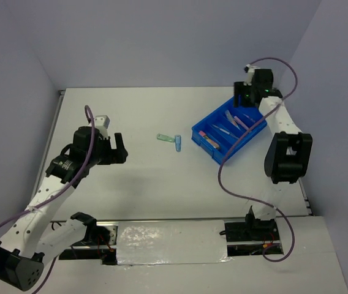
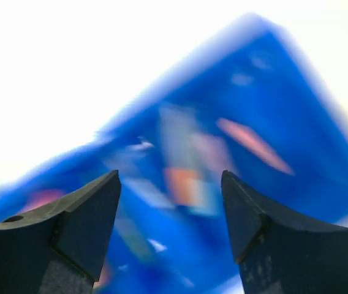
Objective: Sort the stationery into containers
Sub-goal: Pick up the stationery from the center of the board.
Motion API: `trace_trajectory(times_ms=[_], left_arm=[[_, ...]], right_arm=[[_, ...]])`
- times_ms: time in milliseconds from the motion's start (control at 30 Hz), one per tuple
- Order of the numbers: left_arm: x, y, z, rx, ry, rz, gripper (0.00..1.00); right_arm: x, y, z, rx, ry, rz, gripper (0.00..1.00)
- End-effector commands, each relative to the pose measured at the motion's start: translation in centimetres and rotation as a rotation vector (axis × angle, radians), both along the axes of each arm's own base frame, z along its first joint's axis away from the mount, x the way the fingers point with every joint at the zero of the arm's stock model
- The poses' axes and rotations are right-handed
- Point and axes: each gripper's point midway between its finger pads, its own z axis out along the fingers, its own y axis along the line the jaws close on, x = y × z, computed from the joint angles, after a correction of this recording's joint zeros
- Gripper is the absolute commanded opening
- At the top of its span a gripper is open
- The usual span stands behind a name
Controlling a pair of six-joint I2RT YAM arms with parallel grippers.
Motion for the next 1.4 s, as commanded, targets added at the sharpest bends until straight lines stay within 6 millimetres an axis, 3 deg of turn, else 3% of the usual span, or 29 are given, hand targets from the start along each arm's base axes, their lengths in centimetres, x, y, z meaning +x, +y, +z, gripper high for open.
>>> trace_trajectory(times_ms=[0,67,100,167,200,233,333,467,700,867,1033,1067,1133,1167,1233,1267,1300,1333,1367], left_arm=[[1.1,5.2,0.6,0.059,-0.032,0.257,0.99],[1.1,7.0,0.7,0.077,-0.030,0.343,0.99],[1.0,7.4,0.8,0.082,-0.032,0.363,0.99],[1.0,7.0,0.3,0.071,-0.023,0.335,0.99],[1.2,6.7,0.0,0.073,-0.012,0.317,0.99],[1.2,6.5,-0.2,0.069,-0.004,0.306,0.99],[1.4,6.3,-0.6,0.075,0.016,0.297,0.99],[1.4,6.3,-0.6,0.074,0.012,0.296,0.99],[1.4,6.1,-0.7,0.068,0.013,0.279,0.99],[1.4,6.1,-0.7,0.068,0.013,0.278,0.99],[1.5,6.1,-0.7,0.067,0.013,0.275,0.99],[1.5,5.9,-0.6,0.063,0.011,0.270,0.99],[1.5,5.9,-0.6,0.062,0.011,0.270,0.99],[1.5,5.9,-0.6,0.062,0.010,0.266,0.99],[1.5,6.0,-0.6,0.062,0.010,0.269,0.99],[1.5,6.0,-0.6,0.063,0.008,0.270,0.99],[1.5,6.0,-0.6,0.062,0.008,0.271,0.99],[1.5,6.0,-0.5,0.062,0.004,0.270,0.99],[1.5,6.0,-0.5,0.062,0.003,0.271,0.99]], right_arm=[[-2.3,17.0,7.7,0.073,-0.235,0.397,0.75],[-3.2,22.6,7.4,0.128,-0.253,0.561,0.75],[-4.8,26.9,6.9,0.167,-0.241,0.688,0.82],[-4.4,30.1,4.1,0.129,-0.177,0.772,0.99],[-4.0,33.3,2.9,0.106,-0.160,0.831,1.00],[-4.7,34.2,1.2,0.068,-0.096,0.864,1.00],[-4.3,37.0,-2.0,-0.063,-0.054,0.933,1.00],[-3.7,37.4,-5.2,-0.126,-0.014,0.936,0.96],[-5.5,36.2,-11.6,-0.225,0.124,0.982,0.87],[-7.1,36.0,-13.4,-0.216,0.176,1.018,0.77],[-9.0,35.7,-15.3,-0.244,0.232,1.046,0.76],[-9.1,35.4,-15.9,-0.257,0.245,1.042,0.72],[-9.2,35.7,-15.9,-0.242,0.246,1.049,0.61],[-9.1,35.7,-15.7,-0.244,0.239,1.046,0.50],[-9.9,36.0,-15.7,-0.219,0.256,1.075,0.40],[-10.1,36.4,-15.5,-0.199,0.259,1.091,0.20],[-10.4,36.9,-15.0,-0.176,0.255,1.109,0.07],[-11.0,38.0,-14.4,-0.114,0.235,1.149,0.00],[-11.5,38.7,-13.1,-0.064,0.209,1.174,0.00]])
